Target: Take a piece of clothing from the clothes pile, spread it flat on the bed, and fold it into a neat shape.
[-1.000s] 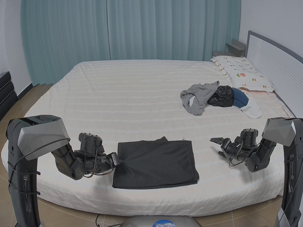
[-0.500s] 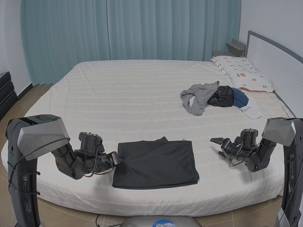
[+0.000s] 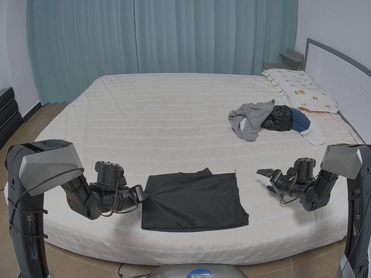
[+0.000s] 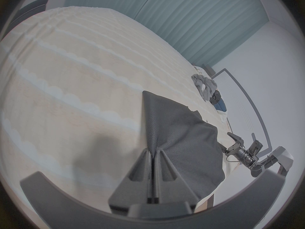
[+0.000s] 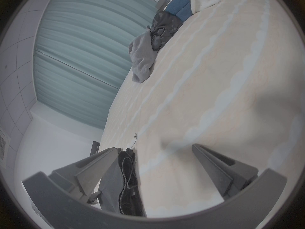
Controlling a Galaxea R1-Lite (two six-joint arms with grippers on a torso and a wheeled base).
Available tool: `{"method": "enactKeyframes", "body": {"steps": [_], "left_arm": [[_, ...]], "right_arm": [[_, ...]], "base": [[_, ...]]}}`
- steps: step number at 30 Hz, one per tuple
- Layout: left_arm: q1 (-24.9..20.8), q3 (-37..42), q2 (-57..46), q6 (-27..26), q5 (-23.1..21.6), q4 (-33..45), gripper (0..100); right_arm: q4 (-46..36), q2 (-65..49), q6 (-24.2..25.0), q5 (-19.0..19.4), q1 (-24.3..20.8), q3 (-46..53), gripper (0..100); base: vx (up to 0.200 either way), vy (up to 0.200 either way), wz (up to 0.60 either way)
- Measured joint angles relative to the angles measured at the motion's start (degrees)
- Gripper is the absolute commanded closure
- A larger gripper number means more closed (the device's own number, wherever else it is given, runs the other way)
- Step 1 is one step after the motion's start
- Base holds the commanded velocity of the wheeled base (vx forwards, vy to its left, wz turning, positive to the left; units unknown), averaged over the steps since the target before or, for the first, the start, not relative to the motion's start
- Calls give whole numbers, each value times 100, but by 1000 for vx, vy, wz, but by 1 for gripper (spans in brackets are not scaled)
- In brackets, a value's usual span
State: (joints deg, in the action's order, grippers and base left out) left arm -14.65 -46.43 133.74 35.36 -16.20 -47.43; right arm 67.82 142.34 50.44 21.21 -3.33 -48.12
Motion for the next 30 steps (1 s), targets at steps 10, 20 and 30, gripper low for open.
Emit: {"method": "enactKeyframes", "body": {"steps": [10,20,30], "left_arm": [[18,32,-33,2,11,-7,100],[101,32,-34,2,11,4,100],[107,66,-43,54,11,9,100]], "right_arm": [[-2,-22,5,2,-52,18,0],[0,-113,18,5,-160,126,0],[0,-162,24,5,-210,173,0]], "base": [[0,200,0],[0,200,0],[0,200,0]]}}
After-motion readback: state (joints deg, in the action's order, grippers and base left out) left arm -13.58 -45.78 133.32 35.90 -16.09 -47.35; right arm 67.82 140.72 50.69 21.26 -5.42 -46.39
